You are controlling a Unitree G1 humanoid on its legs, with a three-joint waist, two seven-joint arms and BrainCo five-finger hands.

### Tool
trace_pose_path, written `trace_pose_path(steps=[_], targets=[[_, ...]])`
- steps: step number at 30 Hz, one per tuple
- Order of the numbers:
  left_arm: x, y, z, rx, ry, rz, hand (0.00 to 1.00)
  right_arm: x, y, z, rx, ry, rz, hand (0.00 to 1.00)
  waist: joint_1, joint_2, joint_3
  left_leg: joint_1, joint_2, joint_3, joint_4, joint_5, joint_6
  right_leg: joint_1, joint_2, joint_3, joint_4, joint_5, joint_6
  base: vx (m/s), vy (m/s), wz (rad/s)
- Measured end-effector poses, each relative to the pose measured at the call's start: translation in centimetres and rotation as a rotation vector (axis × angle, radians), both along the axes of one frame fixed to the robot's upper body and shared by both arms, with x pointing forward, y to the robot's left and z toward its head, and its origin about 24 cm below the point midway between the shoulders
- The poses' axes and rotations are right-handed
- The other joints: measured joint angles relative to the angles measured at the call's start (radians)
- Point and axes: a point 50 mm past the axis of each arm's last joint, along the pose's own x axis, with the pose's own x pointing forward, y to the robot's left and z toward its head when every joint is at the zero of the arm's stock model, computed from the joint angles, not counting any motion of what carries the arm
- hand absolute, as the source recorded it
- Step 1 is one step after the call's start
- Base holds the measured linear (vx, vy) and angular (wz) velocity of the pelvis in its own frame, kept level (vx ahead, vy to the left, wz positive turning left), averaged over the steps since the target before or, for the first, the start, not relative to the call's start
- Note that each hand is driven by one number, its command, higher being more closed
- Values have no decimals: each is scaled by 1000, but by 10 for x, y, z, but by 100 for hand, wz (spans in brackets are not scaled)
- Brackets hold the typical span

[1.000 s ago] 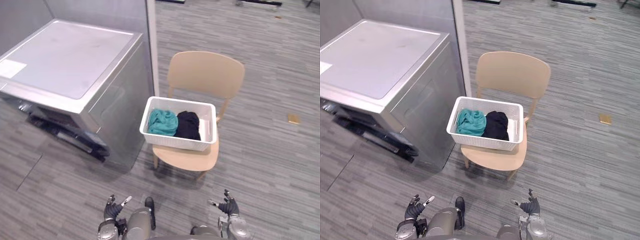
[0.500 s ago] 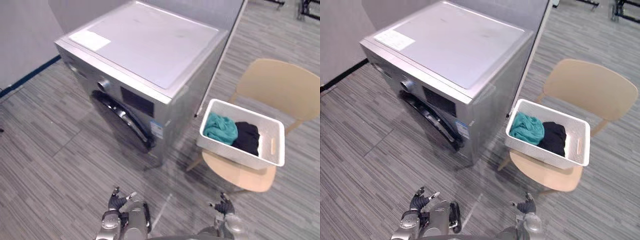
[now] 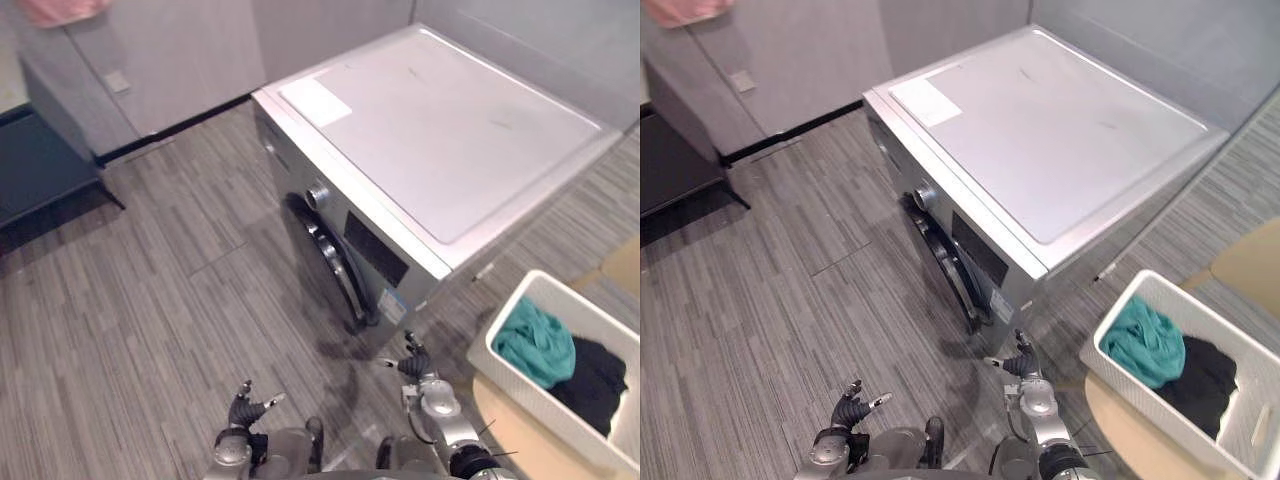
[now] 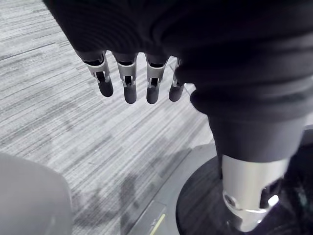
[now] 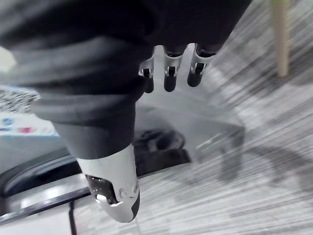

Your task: Pick up the laundry basket with both hands and put the clothes into the washing machine.

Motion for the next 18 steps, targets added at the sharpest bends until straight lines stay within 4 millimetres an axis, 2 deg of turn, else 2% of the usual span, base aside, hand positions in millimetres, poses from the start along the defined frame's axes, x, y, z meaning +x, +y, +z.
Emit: trace_pose_path(steps=[3, 5, 6, 10, 13, 15, 17, 18], targets=[[0, -2, 0, 1, 1, -18, 0, -1, -1, -1, -21, 12, -13, 0, -2, 0, 0, 1, -1, -32, -36, 55, 3, 16, 6, -32, -23, 25, -5, -8, -97, 33], [1, -3, 0, 2, -2, -26, 0, 2, -4, 0, -39, 20, -45, 0, -2, 1, 0, -16, -2, -60, -42, 89, -8, 16, 9, -59, -31, 44, -7, -39, -57, 48], [1, -3, 1, 2, -5, -27, 0, 4, -6, 1, -45, 19, -65, 0, -2, 2, 1, -29, -4, -75, -42, 104, 1, 16, 10, -71, -40, 52, -6, -78, -39, 56], [4, -5, 2, -3, -17, -34, 0, 16, -19, 9, -60, -11, -158, 0, 4, 27, 8, -87, -4, -123, -47, 138, -7, -6, 24, -111, -61, 71, -8, -113, 4, 48], [7, -10, 4, -15, -39, -39, 0, 33, -34, 21, -81, -60, -207, 0, 20, 65, 22, -124, -3, -162, -66, 163, -25, -46, 32, -115, -73, 71, -9, -202, 24, 19], [8, -14, 4, -25, -43, -38, 0, 53, -42, 31, -86, -79, -249, 0, 22, 119, 36, -133, 19, -193, -118, 154, -26, -75, 52, -135, -78, 63, -18, -274, 27, 23], [13, -14, 6, -23, -51, -40, 0, 65, -38, 37, -69, -83, -266, 0, 28, 139, 45, -143, 26, -193, -166, 144, -33, -89, 55, -150, -95, 60, -27, -311, 37, 33], [16, -14, 7, -19, -57, -39, 0, 67, -37, 37, -53, -78, -287, 0, 28, 137, 46, -139, 26, -183, -181, 133, -49, -91, 51, -152, -108, 60, -28, -217, 54, 24]])
